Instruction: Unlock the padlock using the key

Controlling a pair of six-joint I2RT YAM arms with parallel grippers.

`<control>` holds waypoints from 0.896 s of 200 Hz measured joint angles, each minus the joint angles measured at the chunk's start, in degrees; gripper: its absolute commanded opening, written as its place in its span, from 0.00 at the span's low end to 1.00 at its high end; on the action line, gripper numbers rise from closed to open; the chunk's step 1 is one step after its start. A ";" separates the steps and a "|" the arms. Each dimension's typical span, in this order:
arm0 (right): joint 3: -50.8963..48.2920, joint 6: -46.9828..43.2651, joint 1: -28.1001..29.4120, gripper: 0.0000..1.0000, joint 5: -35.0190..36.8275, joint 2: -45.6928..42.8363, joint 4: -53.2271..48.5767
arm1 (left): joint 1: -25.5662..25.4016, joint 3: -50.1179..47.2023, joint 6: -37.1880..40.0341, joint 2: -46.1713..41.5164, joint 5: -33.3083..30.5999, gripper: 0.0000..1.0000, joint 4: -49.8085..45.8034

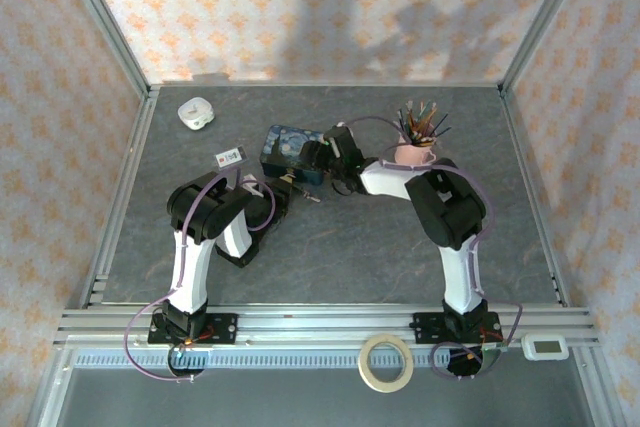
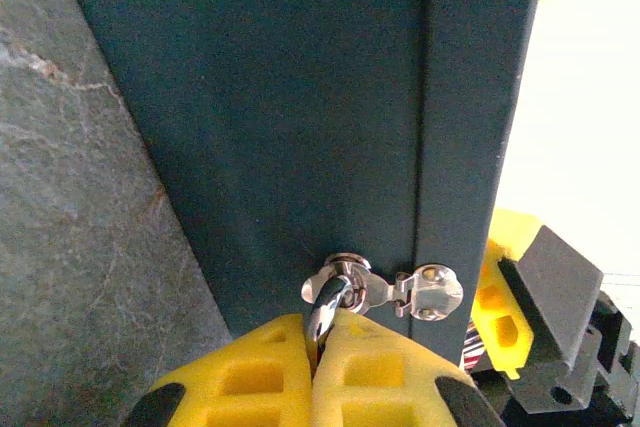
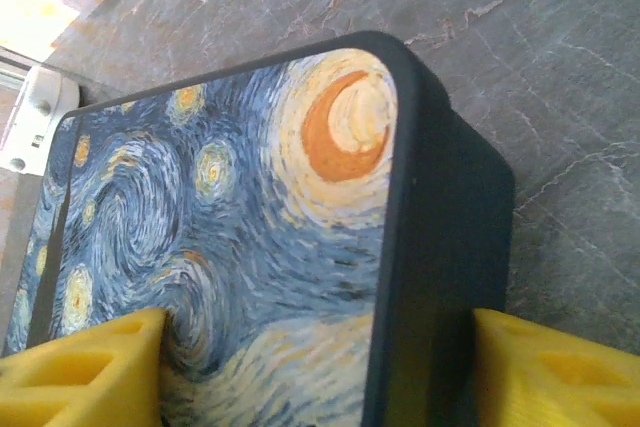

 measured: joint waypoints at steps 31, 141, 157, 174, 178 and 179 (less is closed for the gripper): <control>-5.31 2.27 -1.11 0.65 -0.46 -2.10 5.31 | -0.07 -0.28 0.00 -0.02 -0.79 0.00 0.26; -10.12 5.01 -2.49 0.65 -0.17 -4.44 8.85 | -2.58 0.50 0.04 -0.20 -9.64 0.00 0.00; -10.12 4.98 -2.95 0.65 -0.20 -4.44 8.87 | -2.69 -0.15 0.37 -1.22 -9.64 0.00 -0.09; -9.81 4.98 -3.50 0.65 -0.22 -4.44 8.81 | -2.78 -1.27 0.55 -2.60 -9.57 0.00 -0.24; -9.66 4.96 -3.63 0.65 -0.20 -4.44 8.68 | -2.78 -1.55 0.68 -2.82 -9.62 0.00 -0.24; -9.62 4.96 -3.65 0.65 -0.20 -4.44 8.63 | -2.78 -1.57 0.70 -2.84 -9.62 0.00 -0.24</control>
